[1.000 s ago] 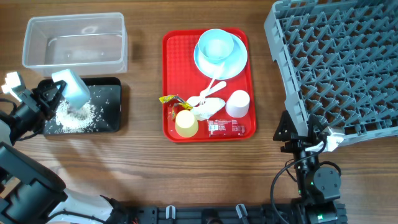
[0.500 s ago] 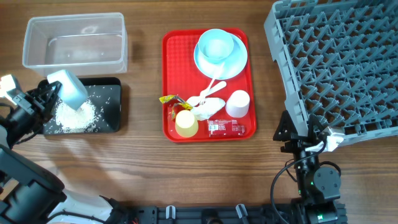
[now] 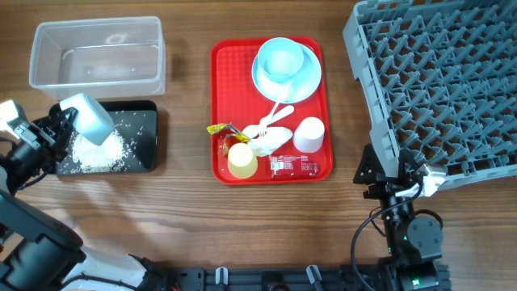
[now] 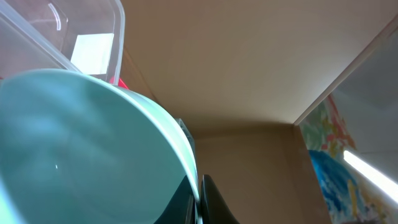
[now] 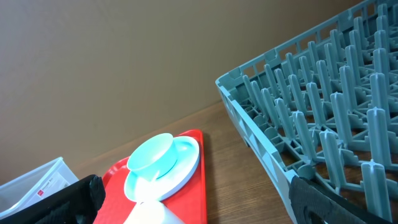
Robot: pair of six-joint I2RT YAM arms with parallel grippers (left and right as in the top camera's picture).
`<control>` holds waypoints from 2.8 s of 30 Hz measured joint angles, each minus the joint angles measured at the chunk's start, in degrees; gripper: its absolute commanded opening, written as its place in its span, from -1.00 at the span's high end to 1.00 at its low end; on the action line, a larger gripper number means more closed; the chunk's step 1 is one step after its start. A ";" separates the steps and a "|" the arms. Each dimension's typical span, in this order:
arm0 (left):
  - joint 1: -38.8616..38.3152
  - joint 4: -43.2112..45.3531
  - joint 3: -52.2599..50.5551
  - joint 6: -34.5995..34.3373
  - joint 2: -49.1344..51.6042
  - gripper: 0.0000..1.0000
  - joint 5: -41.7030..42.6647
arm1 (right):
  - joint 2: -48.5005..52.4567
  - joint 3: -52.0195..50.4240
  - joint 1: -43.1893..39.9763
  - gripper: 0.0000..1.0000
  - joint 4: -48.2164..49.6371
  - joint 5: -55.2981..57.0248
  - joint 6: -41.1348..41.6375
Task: Sort waste into correct bins and load items into the dishwasher rack
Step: 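Tilt the bowl with the left gripper to pour rice onto black tray, then return the empty blue bowl to the red tray with the left gripper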
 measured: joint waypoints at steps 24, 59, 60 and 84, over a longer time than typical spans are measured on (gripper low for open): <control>-24.76 11.65 6.32 -2.21 -16.68 0.92 -23.78 | 0.00 0.00 0.00 -0.99 0.00 -0.04 0.00; -80.15 40.68 7.28 -20.02 8.00 0.64 -99.93 | 0.00 0.00 0.00 -0.99 -0.02 -0.22 0.00; -80.15 40.44 7.28 -20.22 8.00 0.44 -99.67 | 0.00 0.00 0.00 -0.99 -0.02 -0.22 0.00; -76.96 16.15 15.65 -23.47 -5.22 -1.00 -93.00 | 0.44 7.87 0.00 -1.00 -2.78 -8.15 -1.64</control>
